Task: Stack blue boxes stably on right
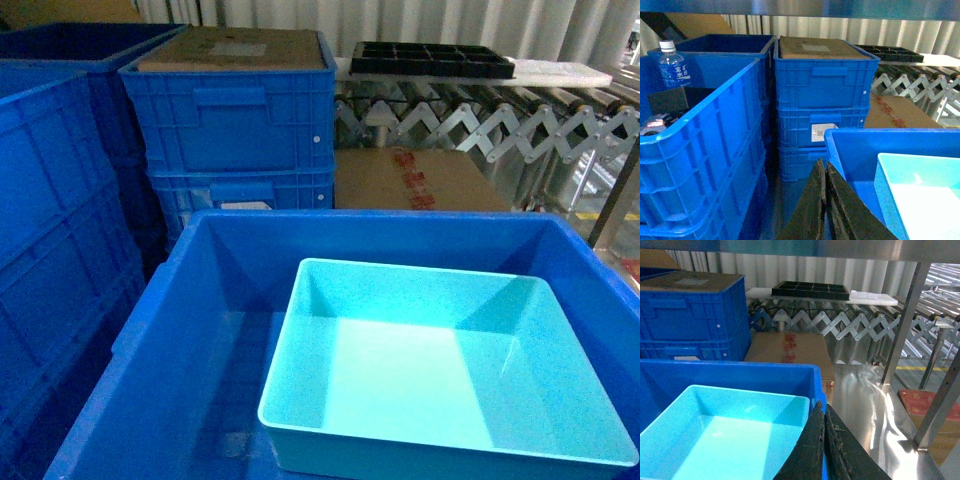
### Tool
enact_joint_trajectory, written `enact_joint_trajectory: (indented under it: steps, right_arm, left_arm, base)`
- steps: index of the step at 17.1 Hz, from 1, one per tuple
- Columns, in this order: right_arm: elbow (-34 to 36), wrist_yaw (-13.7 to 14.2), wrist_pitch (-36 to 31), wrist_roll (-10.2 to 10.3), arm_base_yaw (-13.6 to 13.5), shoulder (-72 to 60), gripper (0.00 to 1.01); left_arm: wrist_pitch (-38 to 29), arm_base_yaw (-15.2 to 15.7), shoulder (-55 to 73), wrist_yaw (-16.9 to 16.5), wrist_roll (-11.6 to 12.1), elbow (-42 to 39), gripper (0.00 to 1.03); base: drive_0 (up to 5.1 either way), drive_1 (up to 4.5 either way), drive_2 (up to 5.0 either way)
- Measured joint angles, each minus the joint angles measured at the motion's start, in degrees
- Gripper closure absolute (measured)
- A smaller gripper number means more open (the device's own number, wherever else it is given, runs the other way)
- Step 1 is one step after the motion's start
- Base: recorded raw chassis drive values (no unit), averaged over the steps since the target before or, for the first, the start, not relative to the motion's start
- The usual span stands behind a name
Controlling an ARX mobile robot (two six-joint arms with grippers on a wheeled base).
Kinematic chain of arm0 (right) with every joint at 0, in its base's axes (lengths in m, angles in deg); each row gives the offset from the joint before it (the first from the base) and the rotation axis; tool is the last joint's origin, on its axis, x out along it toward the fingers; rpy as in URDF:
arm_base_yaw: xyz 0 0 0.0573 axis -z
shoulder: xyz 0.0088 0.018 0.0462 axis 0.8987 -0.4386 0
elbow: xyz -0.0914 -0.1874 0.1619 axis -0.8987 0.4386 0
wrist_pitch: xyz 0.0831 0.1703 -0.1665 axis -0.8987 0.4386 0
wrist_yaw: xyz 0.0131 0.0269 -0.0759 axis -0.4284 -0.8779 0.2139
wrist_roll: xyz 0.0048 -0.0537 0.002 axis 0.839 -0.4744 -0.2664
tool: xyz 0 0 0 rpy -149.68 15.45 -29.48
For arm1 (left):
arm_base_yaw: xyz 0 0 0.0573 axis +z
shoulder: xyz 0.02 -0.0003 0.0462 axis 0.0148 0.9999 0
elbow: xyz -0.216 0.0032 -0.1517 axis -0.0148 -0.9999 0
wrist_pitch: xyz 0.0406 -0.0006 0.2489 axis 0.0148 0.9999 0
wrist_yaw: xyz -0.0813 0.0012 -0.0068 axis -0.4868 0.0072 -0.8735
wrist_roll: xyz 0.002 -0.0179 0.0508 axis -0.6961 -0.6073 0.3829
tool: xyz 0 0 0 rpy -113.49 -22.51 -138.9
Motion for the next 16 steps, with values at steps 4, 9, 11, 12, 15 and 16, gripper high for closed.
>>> enact_joint_trajectory:
  steps: [4,9,11,12,15,16]
  right_arm:
    - [-0.04,0.09,10.6,0.0,0.0,9.62,1.0]
    - [-0.04,0.02,10.23,-0.02,0.0,9.66,0.98]
    - [-0.04,0.02,10.25,-0.02,0.0,9.66,0.73]
    - [-0.04,0.02,10.25,-0.02,0.0,9.66,0.58]
    - [-0.04,0.02,10.23,-0.02,0.0,9.68,0.2]
    - [-0.04,0.02,10.23,-0.02,0.0,9.66,0.05]
  left_arm:
    - [10.84,-0.02,-9.33,0.35,0.04,0.04,1.01]
    - [10.27,0.0,-9.35,0.0,0.11,0.04,1.01]
    - [10.29,0.0,-9.35,0.0,0.09,0.04,0.82]
    - [10.27,0.0,-9.35,0.02,0.09,0.04,0.68]
    - [10.27,0.0,-9.35,0.0,0.11,0.04,0.29]
    - [10.27,0.0,-9.35,0.02,0.09,0.04,0.15]
  base:
    - [0.0,0.0,0.0]
    - [0.0,0.0,0.0]
    - [0.0,0.0,0.0]
    - [0.0,0.0,0.0]
    - [0.0,0.0,0.0]
    - [0.0,0.0,0.0]
